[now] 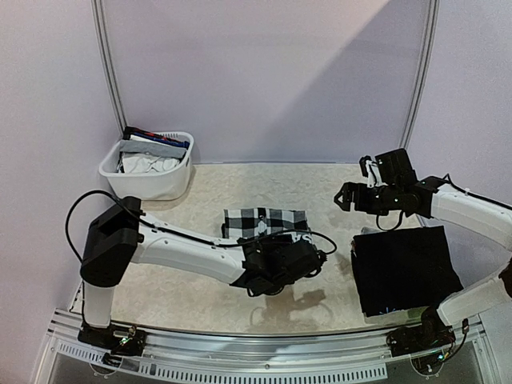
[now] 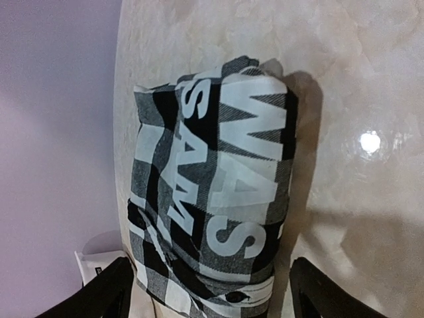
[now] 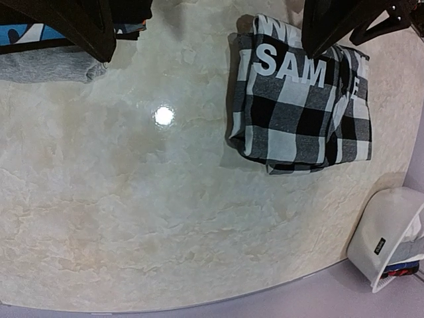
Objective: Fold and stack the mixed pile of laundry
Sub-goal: Pick up the square-folded shirt from the center of the board.
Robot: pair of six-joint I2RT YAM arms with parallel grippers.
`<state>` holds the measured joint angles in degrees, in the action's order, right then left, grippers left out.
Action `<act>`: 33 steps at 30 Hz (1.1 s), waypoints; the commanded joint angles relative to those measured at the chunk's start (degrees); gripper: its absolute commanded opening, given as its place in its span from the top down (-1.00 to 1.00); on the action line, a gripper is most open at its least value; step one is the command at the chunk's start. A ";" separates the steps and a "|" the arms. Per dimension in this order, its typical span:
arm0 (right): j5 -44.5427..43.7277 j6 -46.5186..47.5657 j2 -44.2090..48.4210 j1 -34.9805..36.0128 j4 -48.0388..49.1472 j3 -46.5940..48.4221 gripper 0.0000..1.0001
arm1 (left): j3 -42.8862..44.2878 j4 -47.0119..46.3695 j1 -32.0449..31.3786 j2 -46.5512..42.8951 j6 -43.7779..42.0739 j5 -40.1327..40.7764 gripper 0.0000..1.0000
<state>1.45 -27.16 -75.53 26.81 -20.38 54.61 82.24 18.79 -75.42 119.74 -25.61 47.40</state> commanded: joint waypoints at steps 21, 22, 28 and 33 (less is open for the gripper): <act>-4.47 -0.18 1.70 -0.53 -0.49 -2.36 -0.98 | 11.29 -1.62 1.47 16.06 -11.53 1.17 -0.45; -4.59 -0.18 1.78 -0.54 -0.53 -2.40 -0.98 | 11.21 -2.22 1.62 16.17 -11.75 1.10 -0.40; -5.76 -0.18 1.87 -0.54 -0.26 -2.89 -0.98 | 11.19 -3.91 2.54 16.76 -11.82 -1.06 0.15; -6.77 -0.74 2.42 -0.53 0.02 -3.41 -0.97 | 9.26 -6.31 2.81 14.94 -11.43 -2.47 0.61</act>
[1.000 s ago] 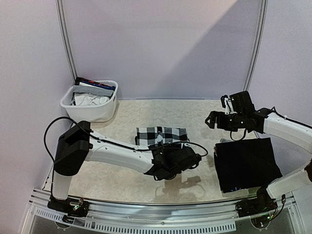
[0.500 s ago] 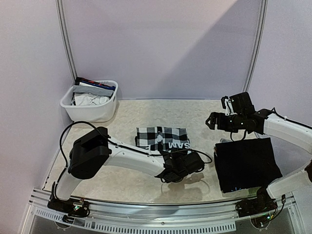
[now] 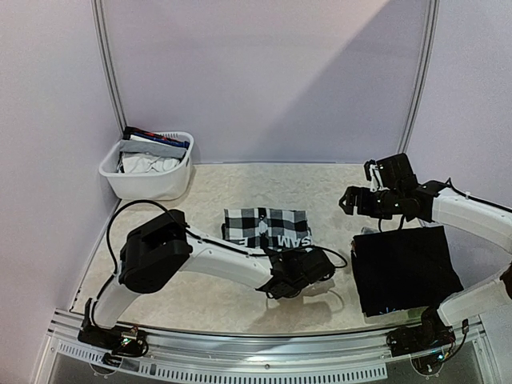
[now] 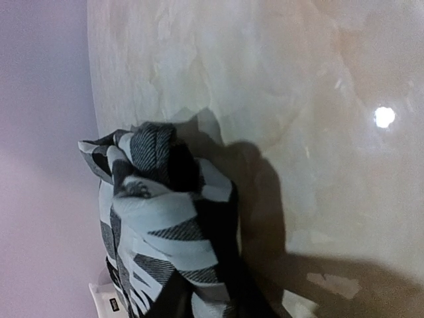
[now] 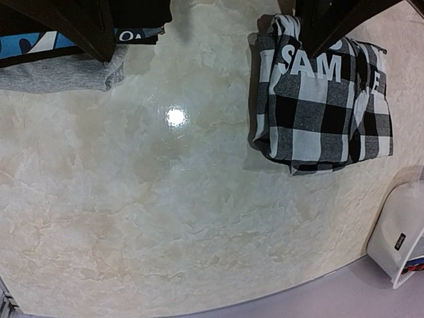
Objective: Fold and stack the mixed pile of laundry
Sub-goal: Pick up the square-folded shirt from the center of the board.
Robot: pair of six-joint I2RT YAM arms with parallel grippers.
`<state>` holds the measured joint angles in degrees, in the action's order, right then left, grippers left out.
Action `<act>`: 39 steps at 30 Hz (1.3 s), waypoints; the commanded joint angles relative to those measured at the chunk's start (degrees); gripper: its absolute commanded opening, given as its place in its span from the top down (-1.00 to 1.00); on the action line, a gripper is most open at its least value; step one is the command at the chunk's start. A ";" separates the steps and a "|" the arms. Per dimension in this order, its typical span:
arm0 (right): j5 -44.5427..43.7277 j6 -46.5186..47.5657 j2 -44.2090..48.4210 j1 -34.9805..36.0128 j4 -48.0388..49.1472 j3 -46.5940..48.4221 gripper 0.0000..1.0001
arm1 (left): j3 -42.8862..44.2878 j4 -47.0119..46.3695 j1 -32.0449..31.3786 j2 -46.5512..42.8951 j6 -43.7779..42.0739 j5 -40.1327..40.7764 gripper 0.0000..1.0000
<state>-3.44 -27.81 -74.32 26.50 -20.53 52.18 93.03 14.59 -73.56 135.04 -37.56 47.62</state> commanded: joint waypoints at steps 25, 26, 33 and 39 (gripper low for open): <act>30.62 -13.33 -4.97 -0.29 19.90 -4.93 -0.98 | -23.25 -16.56 6.50 -20.48 13.99 -15.45 1.00; 31.28 -14.28 -6.43 -0.25 21.71 -4.65 -0.98 | -23.85 -17.05 6.54 -20.94 13.96 -15.76 1.00; 37.30 -17.93 -16.28 -0.25 27.63 -1.48 -0.98 | -26.77 -19.26 6.50 -22.88 13.94 -17.00 1.00; 42.17 -20.08 -24.09 -0.31 30.79 1.61 -0.98 | -29.51 -21.54 6.50 -24.20 13.84 -17.66 1.00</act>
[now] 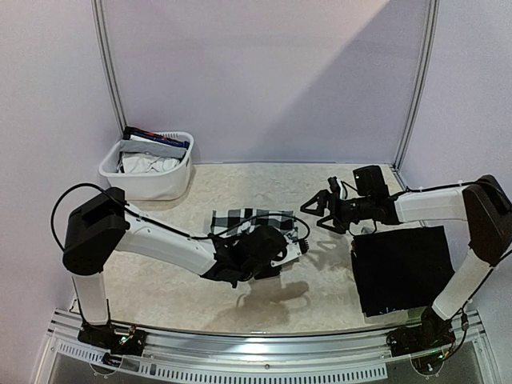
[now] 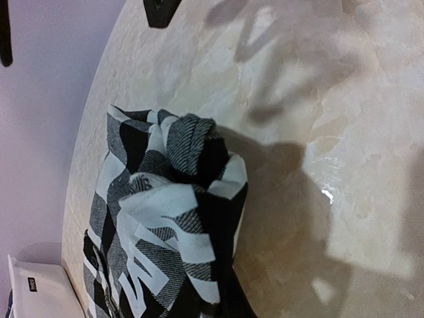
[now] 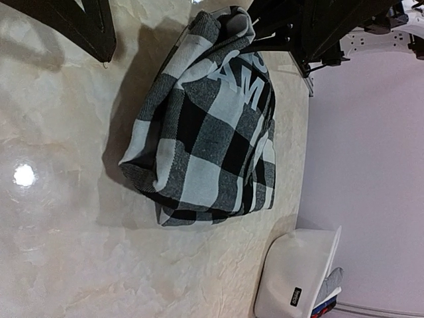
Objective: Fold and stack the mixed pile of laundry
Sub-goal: Pick up the square-folded shirt from the center of the board, then pass from the left arm to the right
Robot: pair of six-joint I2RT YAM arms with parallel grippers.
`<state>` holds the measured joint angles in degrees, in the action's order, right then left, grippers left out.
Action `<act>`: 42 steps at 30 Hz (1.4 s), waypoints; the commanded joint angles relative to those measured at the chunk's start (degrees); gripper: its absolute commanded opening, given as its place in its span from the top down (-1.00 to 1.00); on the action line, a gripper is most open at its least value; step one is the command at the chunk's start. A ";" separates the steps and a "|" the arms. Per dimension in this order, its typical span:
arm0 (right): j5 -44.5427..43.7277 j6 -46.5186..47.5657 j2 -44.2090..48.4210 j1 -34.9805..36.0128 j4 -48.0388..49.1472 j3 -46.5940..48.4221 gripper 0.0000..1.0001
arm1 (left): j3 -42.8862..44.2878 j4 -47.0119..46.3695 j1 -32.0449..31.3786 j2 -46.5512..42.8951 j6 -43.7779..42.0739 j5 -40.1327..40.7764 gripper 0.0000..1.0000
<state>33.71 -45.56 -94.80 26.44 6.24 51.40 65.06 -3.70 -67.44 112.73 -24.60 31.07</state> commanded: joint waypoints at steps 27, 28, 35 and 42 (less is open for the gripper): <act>9.79 -8.89 -22.71 3.87 9.73 9.88 -0.98 | -5.16 -8.26 0.27 -4.61 2.30 -0.73 1.00; 9.91 -9.08 -23.06 4.15 9.88 10.15 -0.98 | -5.24 -8.53 0.22 -4.76 2.40 -0.67 1.00; 10.26 -10.48 -25.02 4.32 12.16 10.74 -0.88 | -6.32 -9.95 0.20 -5.50 2.71 -0.74 1.00; 12.16 -12.61 -26.59 4.60 15.02 11.29 -0.51 | -6.35 -10.23 0.09 -5.19 3.07 -1.25 1.00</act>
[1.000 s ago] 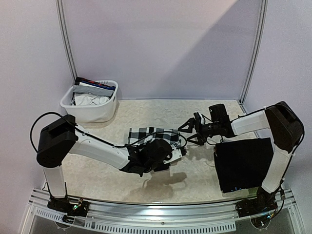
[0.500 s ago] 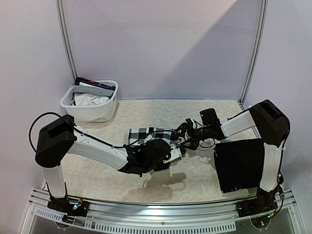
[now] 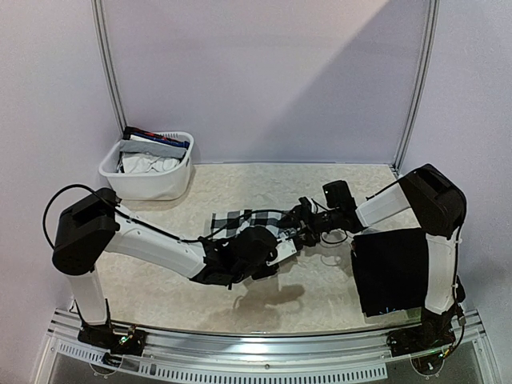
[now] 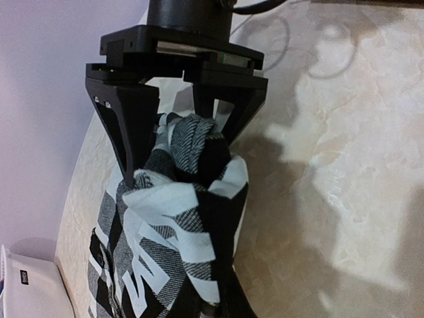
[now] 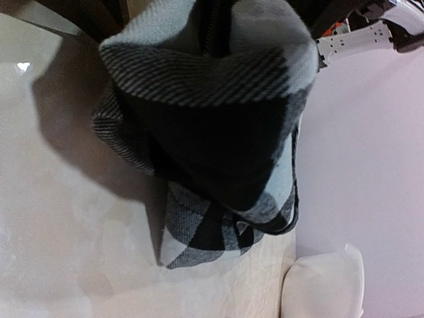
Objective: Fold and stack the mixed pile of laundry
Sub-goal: Pass from the left arm to the right, then place the square-folded shirt at the corner of the board.
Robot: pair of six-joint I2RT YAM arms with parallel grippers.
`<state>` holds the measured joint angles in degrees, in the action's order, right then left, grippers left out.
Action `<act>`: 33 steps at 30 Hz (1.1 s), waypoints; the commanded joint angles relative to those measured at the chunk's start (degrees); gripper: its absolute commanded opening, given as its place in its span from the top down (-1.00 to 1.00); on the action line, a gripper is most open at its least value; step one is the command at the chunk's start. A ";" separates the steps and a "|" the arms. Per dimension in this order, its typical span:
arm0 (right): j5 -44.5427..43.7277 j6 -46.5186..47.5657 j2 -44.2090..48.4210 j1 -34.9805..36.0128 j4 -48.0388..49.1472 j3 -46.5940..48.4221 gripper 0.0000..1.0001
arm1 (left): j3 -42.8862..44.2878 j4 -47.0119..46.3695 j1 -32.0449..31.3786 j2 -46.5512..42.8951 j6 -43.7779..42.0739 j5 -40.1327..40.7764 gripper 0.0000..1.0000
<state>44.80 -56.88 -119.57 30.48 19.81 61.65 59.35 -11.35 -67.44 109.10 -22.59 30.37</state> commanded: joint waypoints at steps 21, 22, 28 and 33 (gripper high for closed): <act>-4.07 11.49 6.23 0.63 -18.22 2.14 0.92 | -9.34 2.61 -2.87 -13.91 11.93 -4.24 -0.49; -4.93 12.62 6.86 0.61 -20.53 2.09 0.93 | -10.29 2.59 -2.99 -15.14 12.72 -3.91 -0.49; -12.12 21.04 12.61 2.08 -34.72 2.12 0.98 | -16.11 2.25 -3.22 -21.86 17.84 -2.03 -0.51; -18.24 25.49 16.38 4.28 -44.01 2.67 0.97 | -21.21 0.25 -3.22 -25.96 19.75 0.62 -0.69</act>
<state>32.86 -37.41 -106.89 32.75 -12.97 62.74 41.52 -9.78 -70.04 86.02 -6.22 28.36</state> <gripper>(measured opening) 0.049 0.775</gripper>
